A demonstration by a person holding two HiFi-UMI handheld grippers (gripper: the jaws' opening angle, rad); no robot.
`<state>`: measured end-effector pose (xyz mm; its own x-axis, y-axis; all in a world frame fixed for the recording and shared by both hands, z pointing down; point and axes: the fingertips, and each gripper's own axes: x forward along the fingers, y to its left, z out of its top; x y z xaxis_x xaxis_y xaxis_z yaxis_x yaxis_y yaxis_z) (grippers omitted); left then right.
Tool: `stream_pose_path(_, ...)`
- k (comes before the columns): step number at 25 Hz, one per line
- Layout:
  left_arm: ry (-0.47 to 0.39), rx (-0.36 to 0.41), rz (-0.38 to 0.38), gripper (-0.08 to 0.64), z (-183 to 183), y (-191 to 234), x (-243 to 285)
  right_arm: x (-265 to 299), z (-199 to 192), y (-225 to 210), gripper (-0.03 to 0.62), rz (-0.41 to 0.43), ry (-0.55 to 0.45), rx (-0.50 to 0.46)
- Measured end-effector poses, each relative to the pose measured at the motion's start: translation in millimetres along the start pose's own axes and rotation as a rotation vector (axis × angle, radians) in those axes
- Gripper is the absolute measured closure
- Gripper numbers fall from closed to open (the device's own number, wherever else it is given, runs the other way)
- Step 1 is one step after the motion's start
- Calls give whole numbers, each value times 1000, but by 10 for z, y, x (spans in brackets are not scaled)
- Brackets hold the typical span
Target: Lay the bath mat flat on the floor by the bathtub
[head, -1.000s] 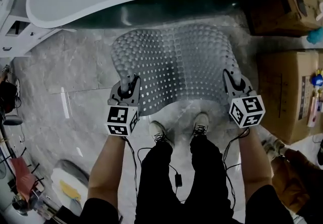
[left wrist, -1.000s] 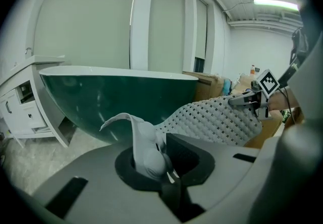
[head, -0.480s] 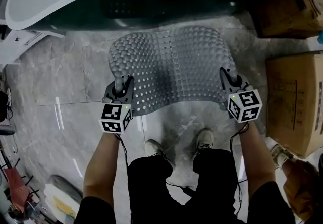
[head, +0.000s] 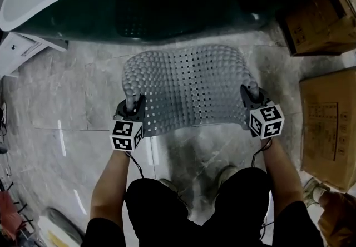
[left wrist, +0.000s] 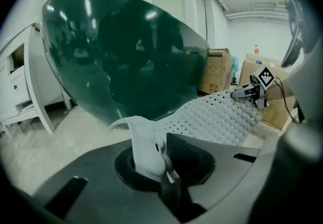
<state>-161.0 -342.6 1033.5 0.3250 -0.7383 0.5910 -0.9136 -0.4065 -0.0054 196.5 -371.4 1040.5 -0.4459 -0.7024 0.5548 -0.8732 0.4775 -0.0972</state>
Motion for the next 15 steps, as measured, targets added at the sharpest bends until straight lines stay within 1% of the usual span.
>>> stream_pose_path(6, 21, 3, 0, 494, -288, 108, 187, 273, -261, -32, 561, 4, 22, -18)
stream_pose_path(11, 55, -12, 1, 492, -447, 198, 254, 373, -414, -102, 563, -19, 47, 8)
stream_pose_path(15, 71, -12, 5, 491, -526, 271, 283, 437, -505, -141, 561, -37, 72, -2)
